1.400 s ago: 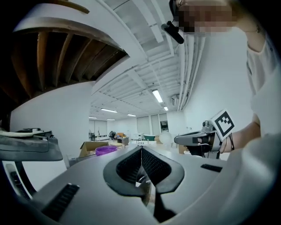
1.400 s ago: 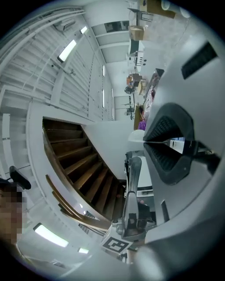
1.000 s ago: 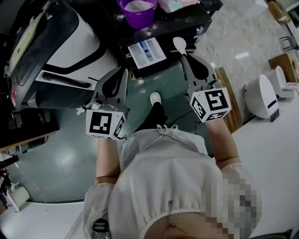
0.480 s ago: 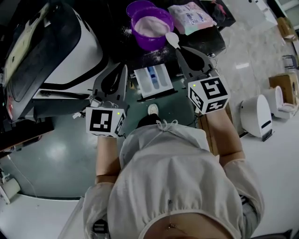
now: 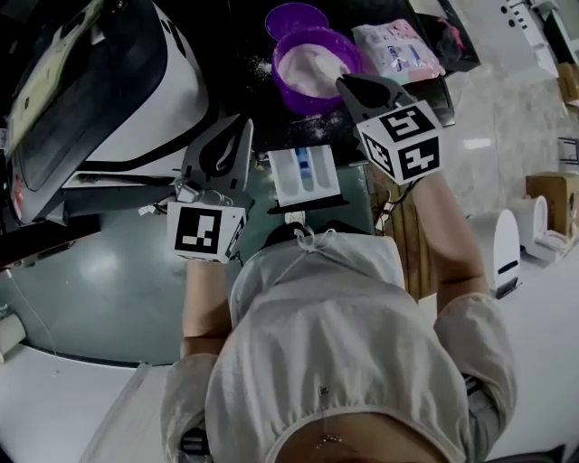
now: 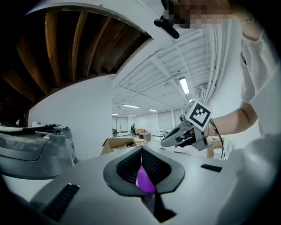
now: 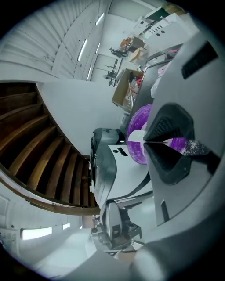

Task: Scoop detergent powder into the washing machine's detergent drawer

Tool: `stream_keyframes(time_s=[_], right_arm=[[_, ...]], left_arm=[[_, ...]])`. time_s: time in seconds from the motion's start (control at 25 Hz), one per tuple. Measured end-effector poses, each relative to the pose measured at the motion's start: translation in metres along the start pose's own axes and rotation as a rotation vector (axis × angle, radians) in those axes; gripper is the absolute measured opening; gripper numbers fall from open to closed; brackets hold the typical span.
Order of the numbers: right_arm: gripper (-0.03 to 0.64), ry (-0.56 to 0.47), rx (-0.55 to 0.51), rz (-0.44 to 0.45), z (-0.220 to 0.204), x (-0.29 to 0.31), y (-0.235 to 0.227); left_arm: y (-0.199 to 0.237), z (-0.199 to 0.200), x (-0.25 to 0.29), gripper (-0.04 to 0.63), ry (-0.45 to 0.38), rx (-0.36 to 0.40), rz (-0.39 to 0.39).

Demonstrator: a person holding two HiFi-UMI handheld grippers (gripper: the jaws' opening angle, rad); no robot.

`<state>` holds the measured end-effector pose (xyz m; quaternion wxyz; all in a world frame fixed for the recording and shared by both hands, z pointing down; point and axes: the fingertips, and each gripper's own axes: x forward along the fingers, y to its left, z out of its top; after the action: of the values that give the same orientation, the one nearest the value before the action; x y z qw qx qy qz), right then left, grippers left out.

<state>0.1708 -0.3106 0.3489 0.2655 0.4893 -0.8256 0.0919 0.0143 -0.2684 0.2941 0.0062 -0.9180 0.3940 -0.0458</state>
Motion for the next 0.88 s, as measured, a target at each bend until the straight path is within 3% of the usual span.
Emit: stream_keyframes(time_s=[0.4,0.88], right_arm=[[0.014,0.286,-0.174,0.200,-0.018,0.042,-0.008],[0.014,0.533,-0.389,0.320,-0.032,0.066,-0.018]], left_arm=[[-0.007,-0.005,0.001,0.021,0.048,-0.012,0.085],[-0.014,-0.012,0.009,0.021,0.123,-0.012,0.128]])
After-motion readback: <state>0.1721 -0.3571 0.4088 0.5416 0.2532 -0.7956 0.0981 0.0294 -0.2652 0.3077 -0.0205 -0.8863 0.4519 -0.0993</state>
